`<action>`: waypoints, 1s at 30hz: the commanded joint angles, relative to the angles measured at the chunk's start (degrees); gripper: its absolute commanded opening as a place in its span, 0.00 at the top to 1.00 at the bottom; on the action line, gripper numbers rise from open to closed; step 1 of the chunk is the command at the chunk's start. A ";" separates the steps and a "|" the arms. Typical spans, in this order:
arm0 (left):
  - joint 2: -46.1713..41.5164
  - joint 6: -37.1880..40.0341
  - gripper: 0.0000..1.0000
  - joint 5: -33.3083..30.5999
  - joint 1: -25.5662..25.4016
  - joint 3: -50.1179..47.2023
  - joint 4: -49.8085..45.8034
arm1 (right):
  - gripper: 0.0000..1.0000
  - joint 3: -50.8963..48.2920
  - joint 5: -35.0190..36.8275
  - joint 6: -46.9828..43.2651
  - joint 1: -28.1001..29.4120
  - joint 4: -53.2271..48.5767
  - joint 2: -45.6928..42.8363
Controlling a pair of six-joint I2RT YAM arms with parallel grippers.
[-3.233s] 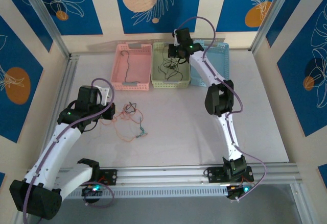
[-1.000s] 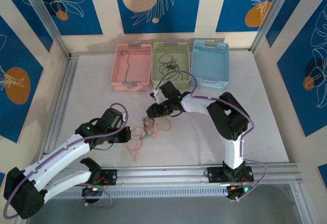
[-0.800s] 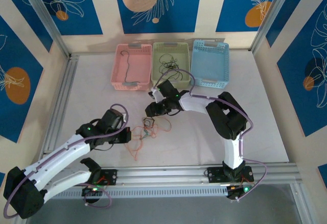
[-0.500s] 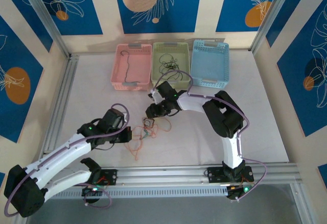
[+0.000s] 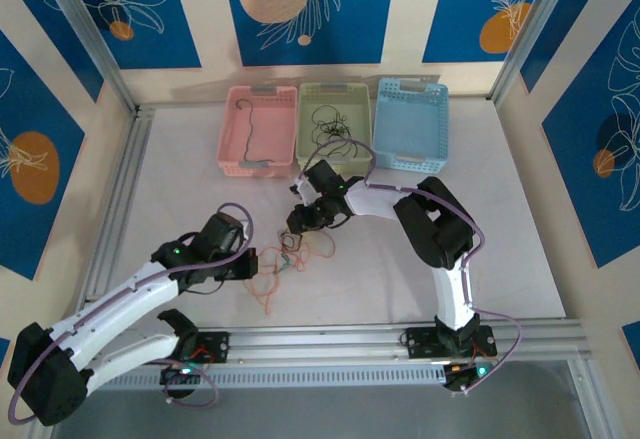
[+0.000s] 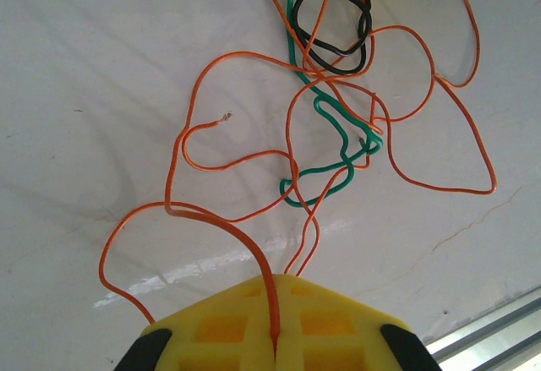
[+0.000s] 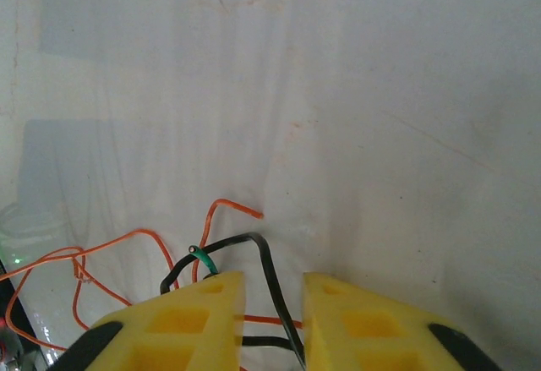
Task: Untangle the cables
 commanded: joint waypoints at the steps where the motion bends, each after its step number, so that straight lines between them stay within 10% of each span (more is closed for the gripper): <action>1: 0.03 0.01 1.00 -0.84 -0.66 -0.56 0.06 | 0.82 1.39 -1.32 -0.08 0.34 -1.20 1.02; 7: 0.63 -0.01 1.00 -1.43 -0.66 -0.86 0.46 | 1.00 -1.61 -0.34 0.16 0.27 1.50 -2.84; 22: 0.46 0.09 1.00 -1.80 -0.67 -1.35 1.20 | 1.00 -10.22 27.60 -2.66 -9.93 7.10 -31.69; 30: 0.56 0.31 1.00 -1.71 -0.67 -1.69 1.55 | 1.00 -3.58 24.74 -0.80 -18.86 6.47 -33.17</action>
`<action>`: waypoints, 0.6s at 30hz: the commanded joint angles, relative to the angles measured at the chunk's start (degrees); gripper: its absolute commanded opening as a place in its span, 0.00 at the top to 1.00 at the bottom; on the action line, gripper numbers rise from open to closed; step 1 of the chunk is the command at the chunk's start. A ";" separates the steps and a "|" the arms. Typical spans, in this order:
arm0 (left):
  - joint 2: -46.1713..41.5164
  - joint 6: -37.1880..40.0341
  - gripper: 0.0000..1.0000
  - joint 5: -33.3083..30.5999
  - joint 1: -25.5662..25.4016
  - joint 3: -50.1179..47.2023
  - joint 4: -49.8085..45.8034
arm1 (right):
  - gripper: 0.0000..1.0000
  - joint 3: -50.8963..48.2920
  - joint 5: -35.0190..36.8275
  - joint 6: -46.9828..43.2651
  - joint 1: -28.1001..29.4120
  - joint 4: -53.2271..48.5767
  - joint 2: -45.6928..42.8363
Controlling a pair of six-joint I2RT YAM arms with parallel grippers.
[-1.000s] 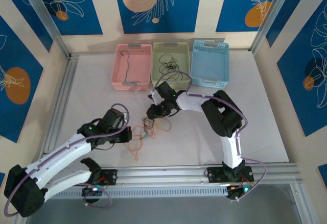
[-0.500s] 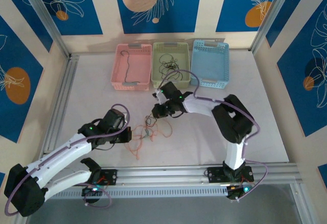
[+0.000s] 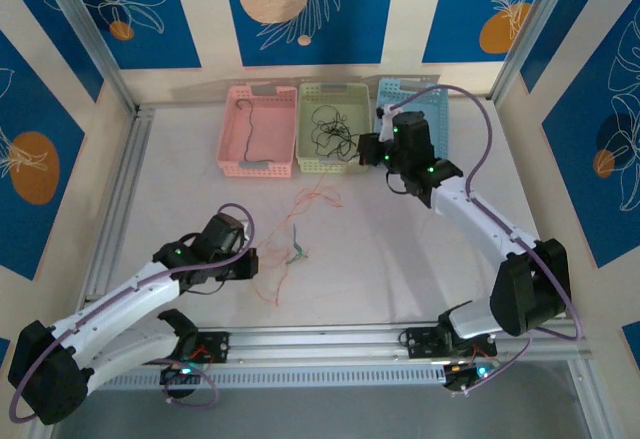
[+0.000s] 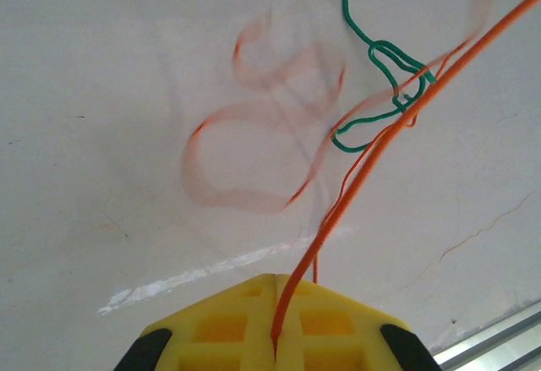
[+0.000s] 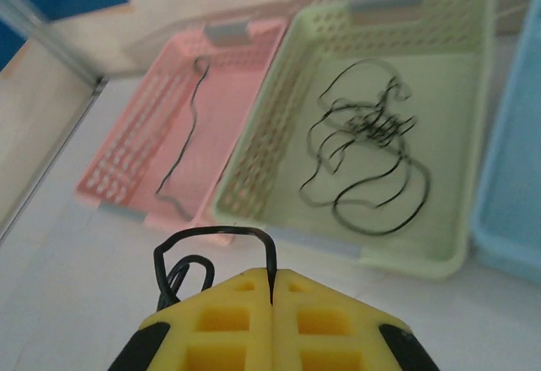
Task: Untangle the cables
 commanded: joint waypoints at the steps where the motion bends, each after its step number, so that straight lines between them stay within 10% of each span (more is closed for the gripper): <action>1: 0.14 0.32 1.00 -1.08 -0.58 -0.75 -0.01 | 1.00 3.53 1.62 0.09 -0.49 -0.37 1.40; 18: -3.35 -1.06 1.00 -7.55 -0.61 -1.58 -2.75 | 1.00 2.50 2.01 6.87 -16.67 -2.15 -2.13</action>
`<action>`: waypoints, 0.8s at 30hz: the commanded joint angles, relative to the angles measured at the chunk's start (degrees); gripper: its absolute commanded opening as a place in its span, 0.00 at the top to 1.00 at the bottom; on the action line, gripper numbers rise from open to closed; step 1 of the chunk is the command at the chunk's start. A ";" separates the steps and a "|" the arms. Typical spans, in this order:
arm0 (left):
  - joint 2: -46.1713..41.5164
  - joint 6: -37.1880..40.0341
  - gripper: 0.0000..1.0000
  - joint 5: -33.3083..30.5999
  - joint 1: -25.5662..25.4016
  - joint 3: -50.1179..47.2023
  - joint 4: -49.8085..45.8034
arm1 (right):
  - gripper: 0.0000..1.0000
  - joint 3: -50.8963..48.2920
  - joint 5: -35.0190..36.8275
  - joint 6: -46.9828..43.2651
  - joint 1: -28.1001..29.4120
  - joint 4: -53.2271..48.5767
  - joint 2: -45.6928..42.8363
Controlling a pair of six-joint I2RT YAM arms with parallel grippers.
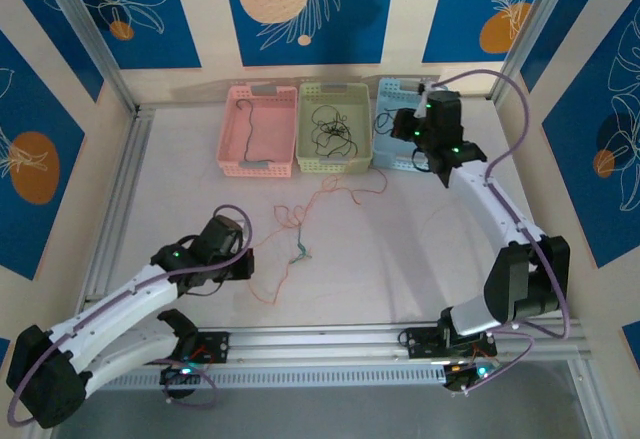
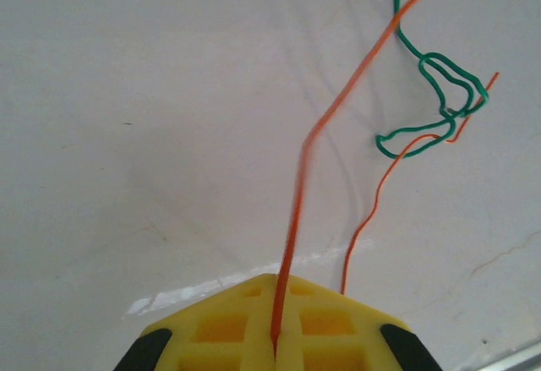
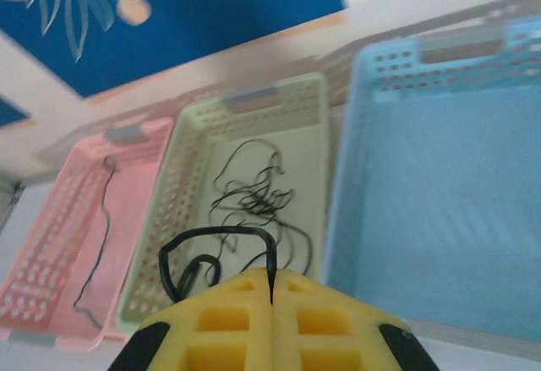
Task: Untangle the cables
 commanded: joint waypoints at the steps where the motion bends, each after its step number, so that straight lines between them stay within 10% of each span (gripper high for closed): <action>1: -1.41 -1.00 1.00 -3.26 -0.59 -0.75 -1.81 | 1.00 -2.55 -1.02 3.78 -3.86 -0.05 -3.87; 24: -3.25 -1.22 1.00 -0.66 -0.58 -0.97 -0.70 | 0.91 29.69 -8.26 11.22 5.19 -5.97 32.33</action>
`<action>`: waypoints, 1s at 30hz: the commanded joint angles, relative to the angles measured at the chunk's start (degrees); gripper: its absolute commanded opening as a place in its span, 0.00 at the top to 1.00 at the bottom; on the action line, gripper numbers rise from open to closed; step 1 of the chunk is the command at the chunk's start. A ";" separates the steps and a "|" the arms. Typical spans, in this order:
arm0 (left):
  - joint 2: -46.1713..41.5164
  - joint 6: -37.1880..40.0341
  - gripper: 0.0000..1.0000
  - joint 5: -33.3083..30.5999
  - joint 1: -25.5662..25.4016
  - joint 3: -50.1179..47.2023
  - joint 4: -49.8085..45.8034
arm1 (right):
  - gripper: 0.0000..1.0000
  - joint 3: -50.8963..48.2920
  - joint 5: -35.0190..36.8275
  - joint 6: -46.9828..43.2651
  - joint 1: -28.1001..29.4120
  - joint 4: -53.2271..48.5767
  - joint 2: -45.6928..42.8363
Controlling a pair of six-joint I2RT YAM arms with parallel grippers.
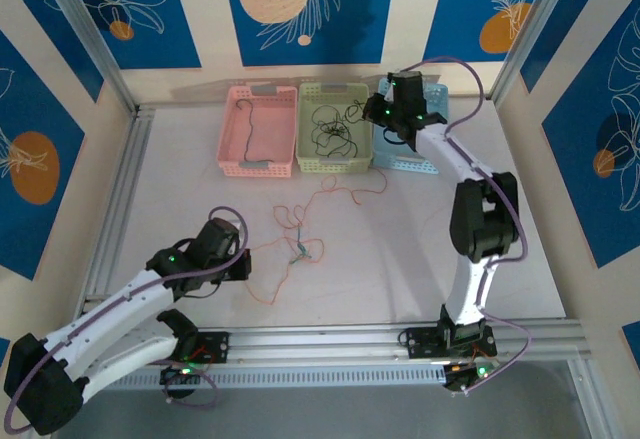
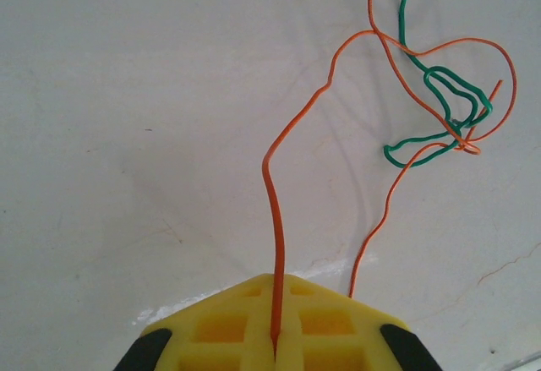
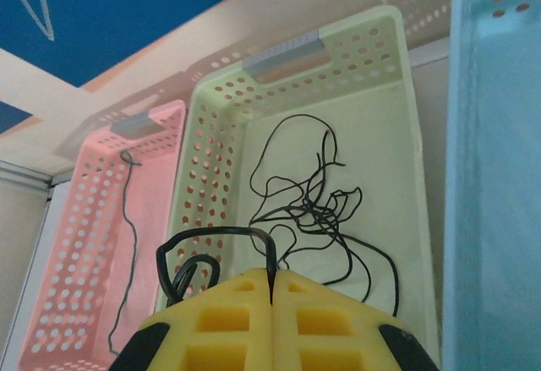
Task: Untangle the cables
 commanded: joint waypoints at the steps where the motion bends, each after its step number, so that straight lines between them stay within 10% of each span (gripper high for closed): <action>1: -0.81 -0.85 1.00 0.68 -0.57 -0.02 -0.72 | 0.82 8.23 -2.22 2.02 0.64 -5.32 5.07; 6: -1.33 -0.76 1.00 0.68 -0.63 -0.02 -0.64 | 0.58 11.98 -2.10 -2.29 1.73 -8.93 5.20; 17: 0.36 -0.45 1.00 1.19 -0.61 -0.96 2.71 | 0.57 -22.08 0.74 -5.92 5.06 -7.48 -20.06; 30: 1.20 -0.50 1.00 1.57 -0.57 -0.71 3.73 | 0.54 -22.10 4.26 -16.02 12.97 -16.68 -9.58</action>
